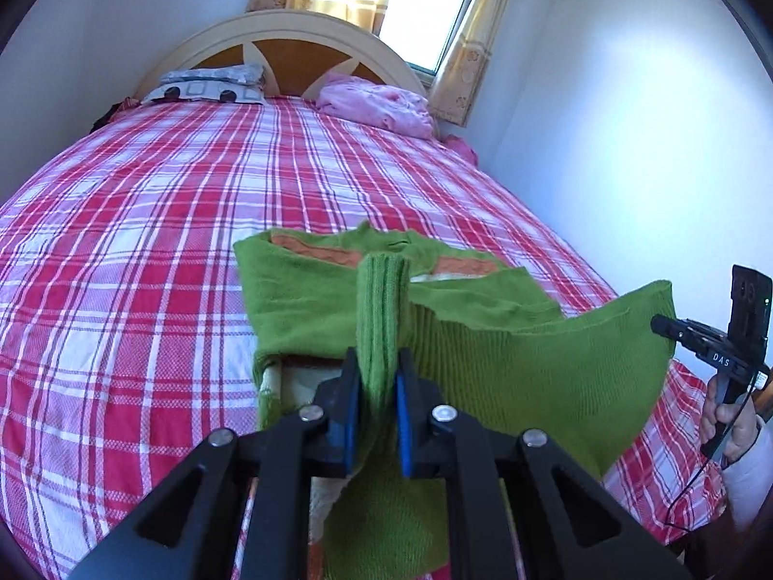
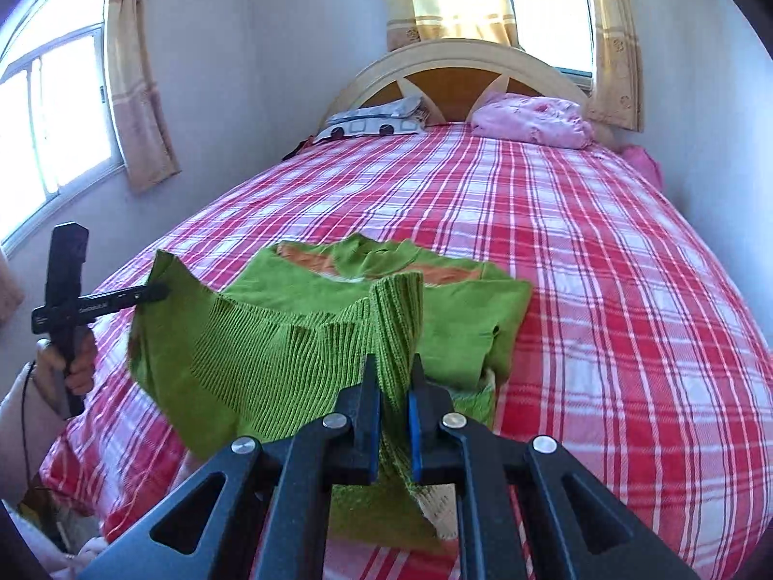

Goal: Fold small clothes
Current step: 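Lift the hem with both grippers and fold it toward the collar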

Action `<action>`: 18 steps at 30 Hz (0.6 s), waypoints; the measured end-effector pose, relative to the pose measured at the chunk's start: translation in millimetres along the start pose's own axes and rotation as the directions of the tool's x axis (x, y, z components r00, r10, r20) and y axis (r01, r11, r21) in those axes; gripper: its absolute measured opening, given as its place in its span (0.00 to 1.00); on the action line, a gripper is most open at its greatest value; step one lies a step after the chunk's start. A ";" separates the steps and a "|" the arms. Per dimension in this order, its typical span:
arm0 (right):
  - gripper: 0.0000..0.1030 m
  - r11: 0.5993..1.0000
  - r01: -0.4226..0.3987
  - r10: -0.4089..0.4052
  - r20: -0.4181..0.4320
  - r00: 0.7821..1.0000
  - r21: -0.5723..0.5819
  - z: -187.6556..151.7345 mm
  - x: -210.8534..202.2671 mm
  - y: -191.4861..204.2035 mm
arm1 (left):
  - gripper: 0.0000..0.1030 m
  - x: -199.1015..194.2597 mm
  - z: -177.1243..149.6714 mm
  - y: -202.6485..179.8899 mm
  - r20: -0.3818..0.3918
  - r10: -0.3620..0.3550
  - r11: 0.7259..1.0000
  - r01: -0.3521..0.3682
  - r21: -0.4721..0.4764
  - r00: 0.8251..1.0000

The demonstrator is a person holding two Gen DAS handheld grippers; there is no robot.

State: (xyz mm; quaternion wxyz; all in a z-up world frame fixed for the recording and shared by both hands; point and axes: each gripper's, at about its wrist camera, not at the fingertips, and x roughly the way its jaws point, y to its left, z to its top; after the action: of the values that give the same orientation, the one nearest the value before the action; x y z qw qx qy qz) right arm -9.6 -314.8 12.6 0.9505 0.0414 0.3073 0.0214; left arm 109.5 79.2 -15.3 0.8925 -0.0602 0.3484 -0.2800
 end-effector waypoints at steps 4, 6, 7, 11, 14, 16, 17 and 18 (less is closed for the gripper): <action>0.08 1.000 0.005 -0.006 -0.015 1.000 -0.008 -4.2 8.5 -0.3 | 0.13 13.9 -2.9 1.5 -0.038 0.036 0.999 -0.036 0.001 0.999; 0.08 1.000 0.010 -0.010 -0.027 1.000 -0.010 -8.8 13.7 -1.3 | 0.13 21.3 -5.6 0.6 -0.067 0.066 0.998 -0.065 0.005 0.996; 0.08 1.000 0.010 -0.010 -0.033 0.999 -0.005 -10.2 16.0 -2.7 | 0.13 22.2 -6.5 0.2 -0.074 0.074 0.997 -0.074 0.005 0.995; 0.08 1.000 0.018 -0.018 -0.053 0.998 0.015 -17.0 24.6 -6.3 | 0.13 29.5 -10.1 -2.7 -0.100 0.130 0.992 -0.129 0.019 0.986; 0.08 0.999 0.036 -0.035 -0.058 0.998 0.005 -19.0 26.6 -2.1 | 0.13 35.3 -12.8 -7.8 -0.122 0.175 0.984 -0.171 0.046 0.977; 0.08 0.998 0.059 -0.060 -0.060 0.996 -0.014 -18.7 26.6 1.9 | 0.13 38.4 -13.5 -10.0 -0.134 0.207 0.978 -0.201 0.063 0.969; 0.08 0.997 0.072 -0.073 -0.062 0.995 -0.024 -17.9 26.6 4.3 | 0.13 39.0 -13.5 -10.5 -0.137 0.215 0.976 -0.208 0.065 0.967; 0.08 0.997 0.076 -0.078 -0.063 0.995 -0.029 -16.9 26.7 5.5 | 0.13 39.0 -13.2 -10.8 -0.137 0.219 0.975 -0.212 0.064 0.966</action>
State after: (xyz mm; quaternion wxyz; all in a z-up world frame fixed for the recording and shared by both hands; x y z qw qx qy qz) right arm 2.1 -306.4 -16.2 0.9407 0.0162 0.3386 -0.0100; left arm 119.3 50.2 -44.8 0.8915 0.0201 0.4092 -0.1934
